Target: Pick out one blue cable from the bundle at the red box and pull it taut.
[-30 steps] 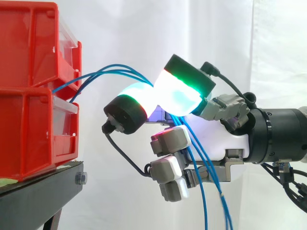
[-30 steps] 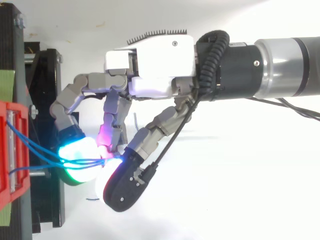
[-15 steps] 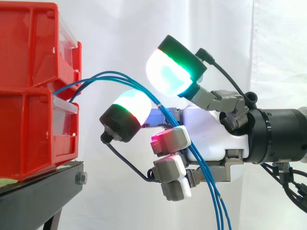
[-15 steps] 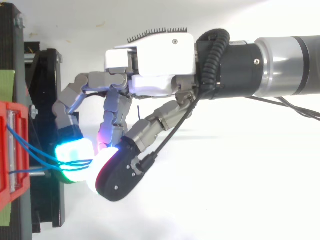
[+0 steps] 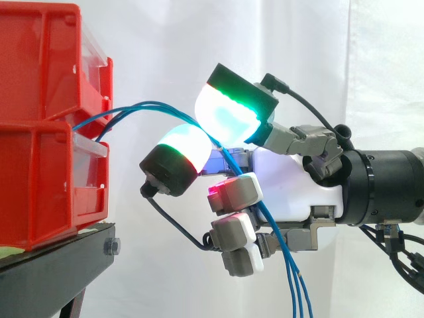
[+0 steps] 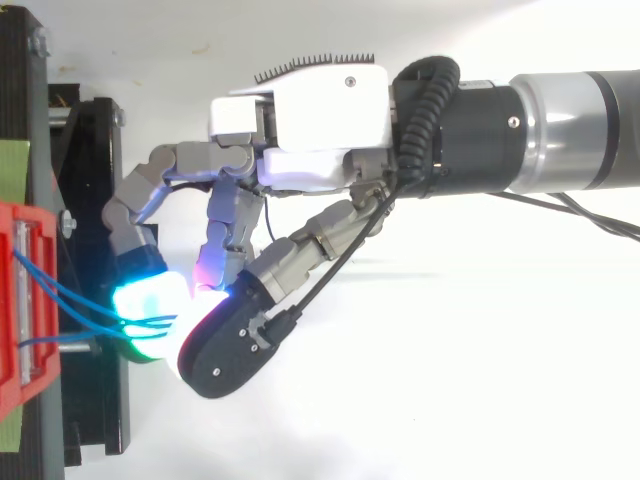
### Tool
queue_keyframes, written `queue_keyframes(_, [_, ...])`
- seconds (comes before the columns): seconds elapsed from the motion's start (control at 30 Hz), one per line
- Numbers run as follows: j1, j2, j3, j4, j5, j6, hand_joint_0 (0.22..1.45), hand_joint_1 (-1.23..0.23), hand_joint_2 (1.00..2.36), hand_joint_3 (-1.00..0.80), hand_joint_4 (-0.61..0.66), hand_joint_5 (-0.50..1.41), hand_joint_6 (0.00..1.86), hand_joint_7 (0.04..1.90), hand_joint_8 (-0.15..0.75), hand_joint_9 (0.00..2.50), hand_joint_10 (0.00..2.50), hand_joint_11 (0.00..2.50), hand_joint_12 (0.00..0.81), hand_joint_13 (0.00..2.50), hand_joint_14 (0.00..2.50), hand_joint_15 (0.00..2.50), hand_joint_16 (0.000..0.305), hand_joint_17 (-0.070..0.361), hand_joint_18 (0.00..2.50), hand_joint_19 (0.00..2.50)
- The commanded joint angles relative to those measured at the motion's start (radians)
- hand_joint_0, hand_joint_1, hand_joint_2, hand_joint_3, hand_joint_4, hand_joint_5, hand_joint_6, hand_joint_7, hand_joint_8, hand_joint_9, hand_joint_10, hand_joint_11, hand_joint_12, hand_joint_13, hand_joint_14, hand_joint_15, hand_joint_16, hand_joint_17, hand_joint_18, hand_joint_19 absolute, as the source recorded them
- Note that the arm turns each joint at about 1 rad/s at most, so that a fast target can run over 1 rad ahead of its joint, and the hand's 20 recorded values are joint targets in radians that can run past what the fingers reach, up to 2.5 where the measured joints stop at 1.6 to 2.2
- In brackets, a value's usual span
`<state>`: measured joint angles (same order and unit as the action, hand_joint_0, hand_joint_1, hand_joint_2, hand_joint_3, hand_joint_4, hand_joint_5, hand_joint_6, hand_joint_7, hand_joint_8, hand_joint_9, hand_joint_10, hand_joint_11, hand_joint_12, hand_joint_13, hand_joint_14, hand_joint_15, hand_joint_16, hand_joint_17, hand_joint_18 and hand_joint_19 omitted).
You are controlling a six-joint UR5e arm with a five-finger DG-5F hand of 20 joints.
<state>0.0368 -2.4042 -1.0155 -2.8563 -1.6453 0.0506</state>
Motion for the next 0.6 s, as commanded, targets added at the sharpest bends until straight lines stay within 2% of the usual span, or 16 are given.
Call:
queue_keyframes(0.0, [0.000,-0.001,0.000,0.000,-0.001,0.000,0.83,-0.91,1.01,-0.45,-0.14,-0.11,0.96,1.35,0.291,1.24,0.04,0.89,0.341,1.16,0.03,0.67,0.048,0.108,1.04,0.66])
queue_keyframes(0.07, [0.000,-0.001,0.000,-0.002,-0.001,0.000,0.84,-0.90,1.00,-0.50,-0.19,-0.11,0.97,1.32,0.287,1.24,0.04,0.91,0.338,1.16,0.03,0.66,0.047,0.106,1.04,0.66])
queue_keyframes(0.17, [0.000,0.000,0.000,-0.002,-0.004,0.000,0.81,-0.91,1.00,-0.50,-0.23,-0.11,0.98,1.26,0.280,1.25,0.04,0.90,0.333,1.17,0.03,0.66,0.047,0.105,1.07,0.61])
queue_keyframes(0.57, [0.002,0.000,0.000,0.000,-0.004,0.000,0.66,-0.97,1.00,-0.50,-0.19,-0.09,0.96,1.20,0.267,1.30,0.04,0.91,0.332,1.20,0.03,0.69,0.046,0.104,1.09,0.64])
